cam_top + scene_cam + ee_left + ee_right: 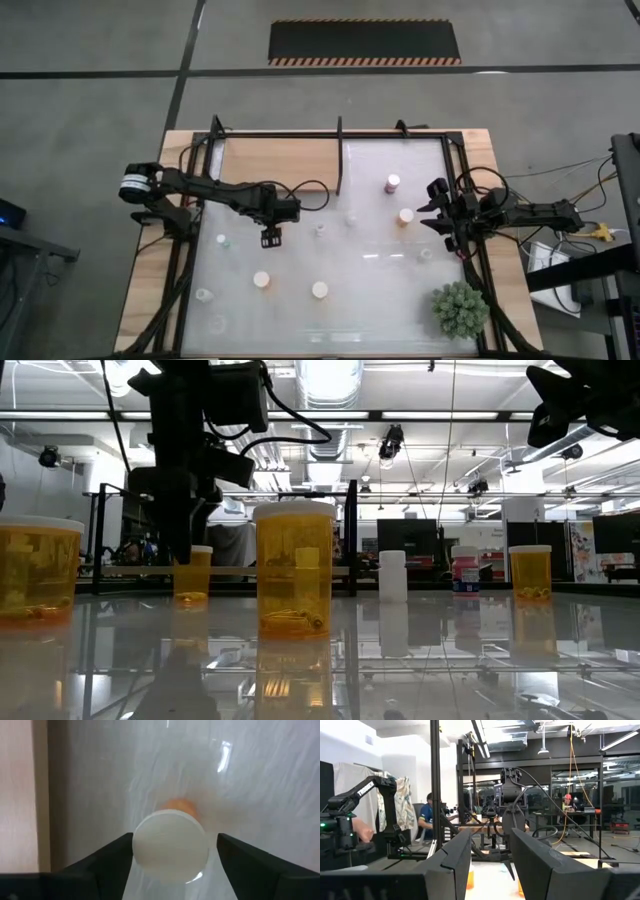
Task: Pick and place medicine bottles onto shelf by color
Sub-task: Put the middle left large yellow pill bottle on the shelf
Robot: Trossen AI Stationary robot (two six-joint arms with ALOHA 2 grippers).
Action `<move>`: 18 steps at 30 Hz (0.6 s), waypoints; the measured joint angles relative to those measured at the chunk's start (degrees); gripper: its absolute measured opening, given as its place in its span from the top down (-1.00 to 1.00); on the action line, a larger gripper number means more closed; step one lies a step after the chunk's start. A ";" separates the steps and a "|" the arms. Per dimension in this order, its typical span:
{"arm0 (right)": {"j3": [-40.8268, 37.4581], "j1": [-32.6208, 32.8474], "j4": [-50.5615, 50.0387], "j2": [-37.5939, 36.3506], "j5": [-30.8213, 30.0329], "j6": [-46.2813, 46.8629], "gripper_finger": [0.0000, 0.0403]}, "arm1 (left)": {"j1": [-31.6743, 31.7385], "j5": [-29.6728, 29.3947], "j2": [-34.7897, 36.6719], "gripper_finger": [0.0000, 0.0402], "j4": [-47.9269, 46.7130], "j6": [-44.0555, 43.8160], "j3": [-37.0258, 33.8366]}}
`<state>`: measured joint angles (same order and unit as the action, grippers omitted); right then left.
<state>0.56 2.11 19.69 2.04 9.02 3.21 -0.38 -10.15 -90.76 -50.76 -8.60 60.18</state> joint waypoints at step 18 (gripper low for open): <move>0.00 0.00 -0.09 0.00 -0.02 1.07 0.37 | -0.37 -1.09 1.70 0.11 -0.70 -0.04 3.05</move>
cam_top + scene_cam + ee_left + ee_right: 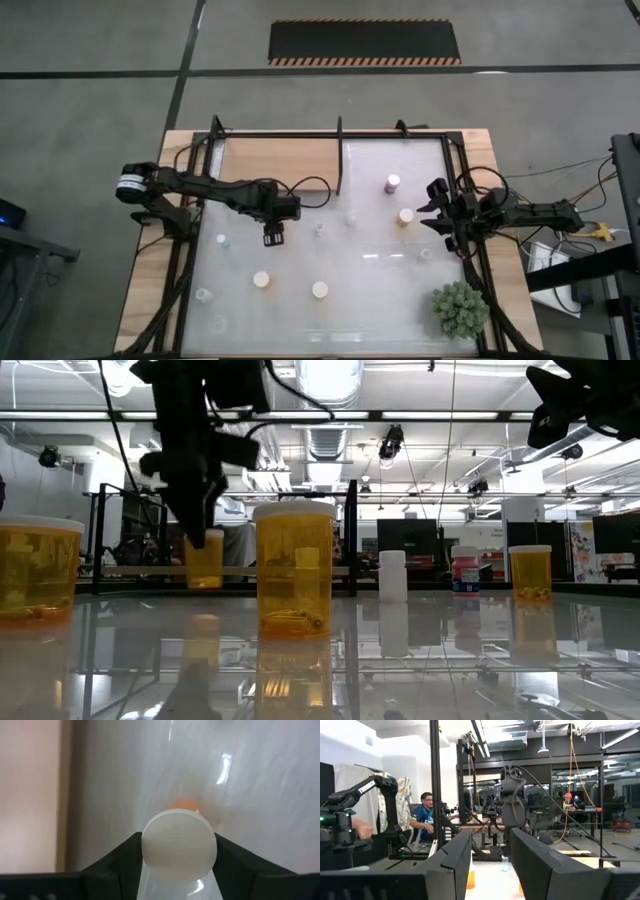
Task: Pick and place medicine bottles onto shelf by color
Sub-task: Put the middle left large yellow pill bottle on the shelf
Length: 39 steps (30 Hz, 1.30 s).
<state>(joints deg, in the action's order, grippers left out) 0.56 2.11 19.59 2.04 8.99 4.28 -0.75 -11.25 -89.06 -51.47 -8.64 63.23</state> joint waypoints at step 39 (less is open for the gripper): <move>0.00 0.00 -0.09 0.00 0.00 2.77 0.37 | 40.55 -5.20 0.77 0.07 -8.98 3.31 11.38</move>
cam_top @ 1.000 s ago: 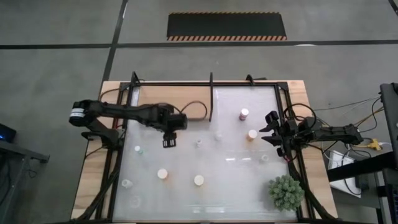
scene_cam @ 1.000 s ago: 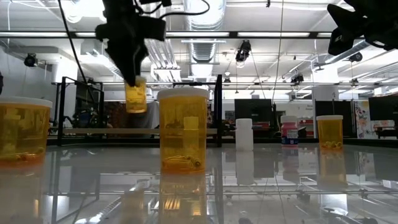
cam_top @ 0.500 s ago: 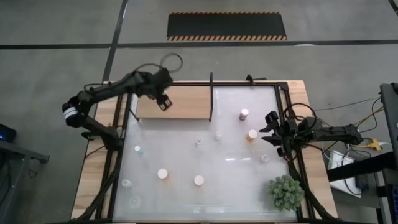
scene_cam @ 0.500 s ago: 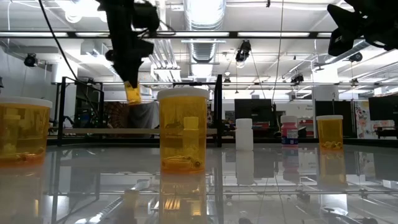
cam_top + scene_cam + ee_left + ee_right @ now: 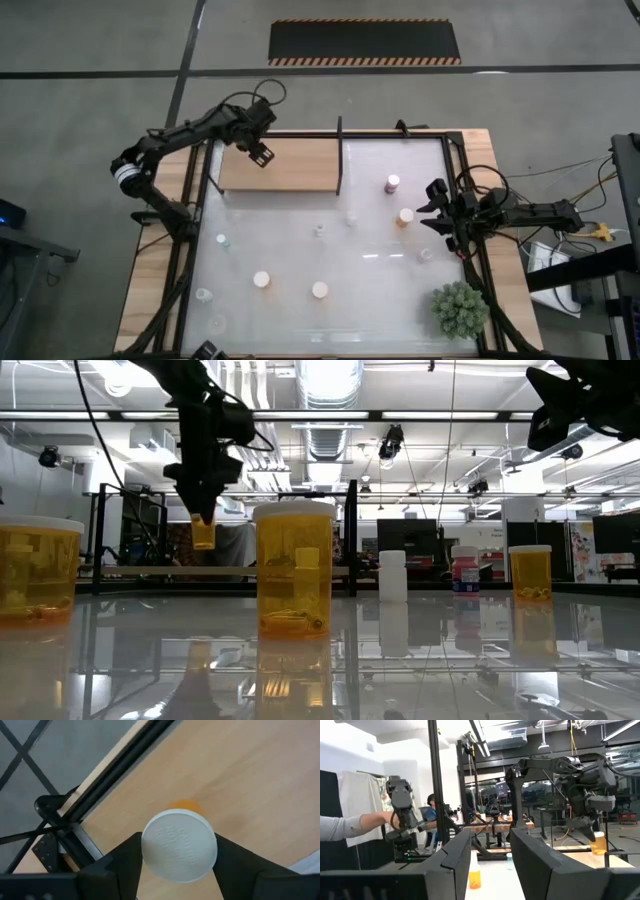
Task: Pick and place medicine bottles onto shelf by color
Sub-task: Put the middle left large yellow pill bottle on the shelf
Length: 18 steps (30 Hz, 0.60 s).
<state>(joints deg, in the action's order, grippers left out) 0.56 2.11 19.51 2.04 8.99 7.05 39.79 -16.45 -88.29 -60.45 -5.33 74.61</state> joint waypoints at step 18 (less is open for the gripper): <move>0.00 0.01 -0.07 0.00 0.00 0.03 0.37 | -0.04 0.02 -6.05 0.06 0.53 1.21 0.00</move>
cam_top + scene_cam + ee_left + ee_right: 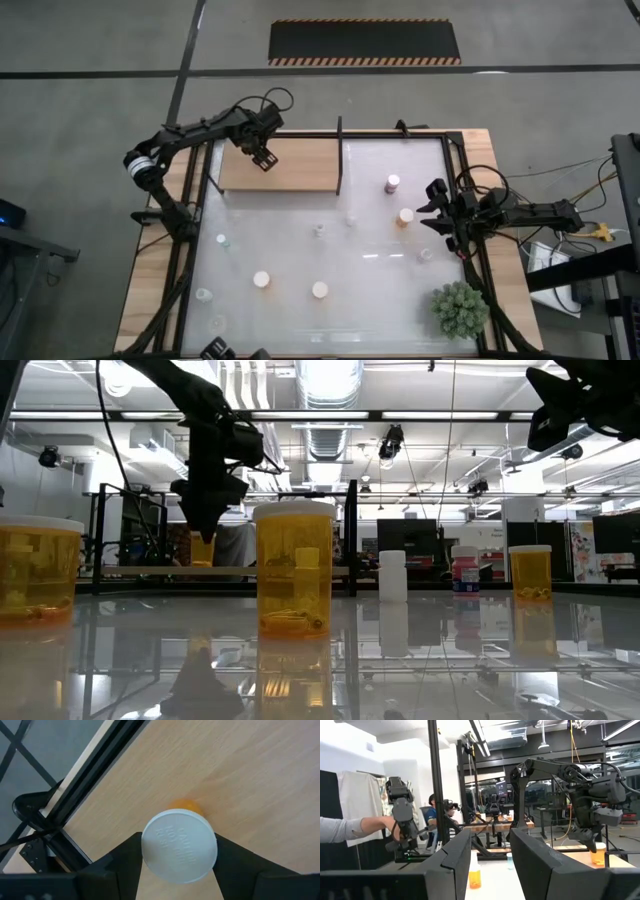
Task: Pick and place medicine bottles onto shelf by color
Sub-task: Put the middle left large yellow pill bottle on the shelf
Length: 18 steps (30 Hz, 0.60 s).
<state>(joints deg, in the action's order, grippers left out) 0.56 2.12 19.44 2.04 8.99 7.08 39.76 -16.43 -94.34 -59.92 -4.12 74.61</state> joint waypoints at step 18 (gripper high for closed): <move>0.00 0.01 -0.20 0.01 0.00 -0.11 0.37 | -0.01 0.03 0.28 -0.34 -0.01 3.19 0.00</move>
<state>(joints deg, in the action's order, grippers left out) 0.56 2.13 19.25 2.05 8.99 6.97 39.75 -16.40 -94.06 -59.92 -0.93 74.61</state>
